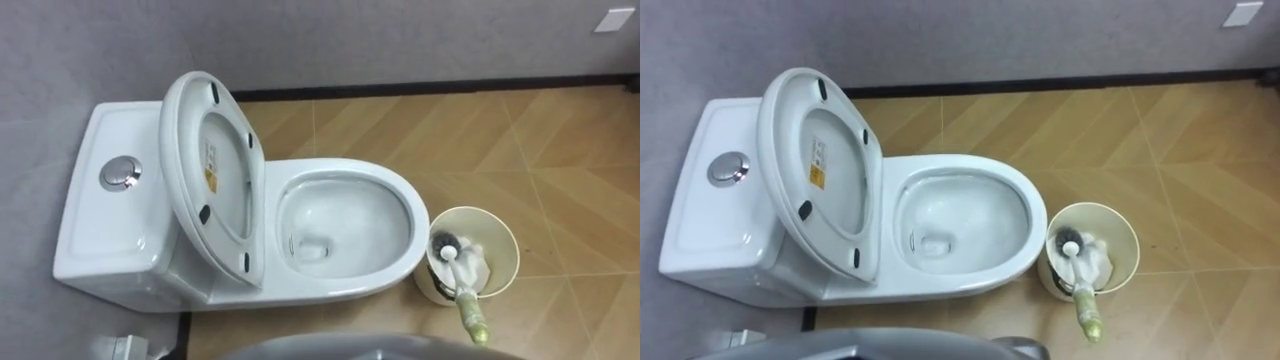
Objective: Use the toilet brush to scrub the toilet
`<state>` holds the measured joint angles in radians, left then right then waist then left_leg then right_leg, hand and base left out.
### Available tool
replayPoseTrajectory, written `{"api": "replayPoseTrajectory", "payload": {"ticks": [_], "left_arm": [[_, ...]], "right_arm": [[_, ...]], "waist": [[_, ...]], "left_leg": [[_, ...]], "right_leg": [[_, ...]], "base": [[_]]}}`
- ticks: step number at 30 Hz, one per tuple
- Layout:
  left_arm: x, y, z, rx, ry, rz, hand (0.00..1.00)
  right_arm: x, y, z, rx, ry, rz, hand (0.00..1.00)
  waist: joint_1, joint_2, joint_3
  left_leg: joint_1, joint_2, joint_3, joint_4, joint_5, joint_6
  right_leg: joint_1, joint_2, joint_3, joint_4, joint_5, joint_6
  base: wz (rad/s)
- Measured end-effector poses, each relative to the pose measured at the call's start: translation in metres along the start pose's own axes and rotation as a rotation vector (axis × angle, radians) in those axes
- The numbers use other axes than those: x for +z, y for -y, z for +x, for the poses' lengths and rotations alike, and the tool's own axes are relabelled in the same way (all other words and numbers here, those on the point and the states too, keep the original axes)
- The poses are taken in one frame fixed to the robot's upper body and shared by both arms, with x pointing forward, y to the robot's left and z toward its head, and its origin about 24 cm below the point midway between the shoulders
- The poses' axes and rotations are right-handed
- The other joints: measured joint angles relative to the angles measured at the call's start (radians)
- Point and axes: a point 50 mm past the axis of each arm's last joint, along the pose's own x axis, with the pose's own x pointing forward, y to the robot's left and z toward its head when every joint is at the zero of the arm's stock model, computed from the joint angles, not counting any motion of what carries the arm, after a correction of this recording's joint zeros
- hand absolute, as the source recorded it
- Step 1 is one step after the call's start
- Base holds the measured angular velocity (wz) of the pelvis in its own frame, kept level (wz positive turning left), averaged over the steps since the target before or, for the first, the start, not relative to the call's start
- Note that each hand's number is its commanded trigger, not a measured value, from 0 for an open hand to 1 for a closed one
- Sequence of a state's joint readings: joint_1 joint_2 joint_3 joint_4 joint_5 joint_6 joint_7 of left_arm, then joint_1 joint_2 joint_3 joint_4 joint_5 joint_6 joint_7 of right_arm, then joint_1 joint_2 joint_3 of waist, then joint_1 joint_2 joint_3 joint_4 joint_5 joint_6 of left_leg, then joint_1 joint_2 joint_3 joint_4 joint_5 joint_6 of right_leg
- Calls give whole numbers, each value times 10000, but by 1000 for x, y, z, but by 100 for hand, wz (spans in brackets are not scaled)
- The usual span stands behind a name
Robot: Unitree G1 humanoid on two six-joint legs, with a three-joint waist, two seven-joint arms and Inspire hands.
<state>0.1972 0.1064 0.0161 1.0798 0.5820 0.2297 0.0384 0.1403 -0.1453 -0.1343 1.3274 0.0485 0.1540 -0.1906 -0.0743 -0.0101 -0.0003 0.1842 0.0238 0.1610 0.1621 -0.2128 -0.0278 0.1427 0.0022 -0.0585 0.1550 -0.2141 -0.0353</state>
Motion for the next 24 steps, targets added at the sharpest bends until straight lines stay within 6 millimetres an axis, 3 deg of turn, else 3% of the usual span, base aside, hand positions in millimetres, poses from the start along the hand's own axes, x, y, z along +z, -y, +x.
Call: {"api": "replayPoseTrajectory", "payload": {"ticks": [10, 15, 20, 24], "left_arm": [[1, -5, 0, 136, 58, -177, 0], [8, -19, 1, 538, 720, -190, 0], [12, -33, 1, 918, 1126, -186, 0], [16, -45, 0, 1291, 1483, -69, 0]], "right_arm": [[2, 1, 0, 28, -445, 3300, 0], [30, 1, -2, 393, 367, 4965, 0], [67, 7, -7, 492, 1578, 5317, 0], [88, 13, -11, 542, 2141, 5549, 0]], "waist": [[-106, -68, 2], [-64, -129, -6], [-22, -98, -9], [-21, -34, -2]], "left_leg": [[-22, 2, 46, -3, 0, 0], [-315, 15, 48, 5, 0, 0], [-802, 2, 42, 106, -1, 2], [-1514, 4, 18, 353, -3, 8]], "right_leg": [[-15, -4, 18, -9, 0, 0], [-381, 11, 18, 157, 3, -4], [-923, 8, -6, 345, 7, 3], [-1551, -57, -309, 652, 31, 9]], "base": [[0], [0], [1], [14]]}}
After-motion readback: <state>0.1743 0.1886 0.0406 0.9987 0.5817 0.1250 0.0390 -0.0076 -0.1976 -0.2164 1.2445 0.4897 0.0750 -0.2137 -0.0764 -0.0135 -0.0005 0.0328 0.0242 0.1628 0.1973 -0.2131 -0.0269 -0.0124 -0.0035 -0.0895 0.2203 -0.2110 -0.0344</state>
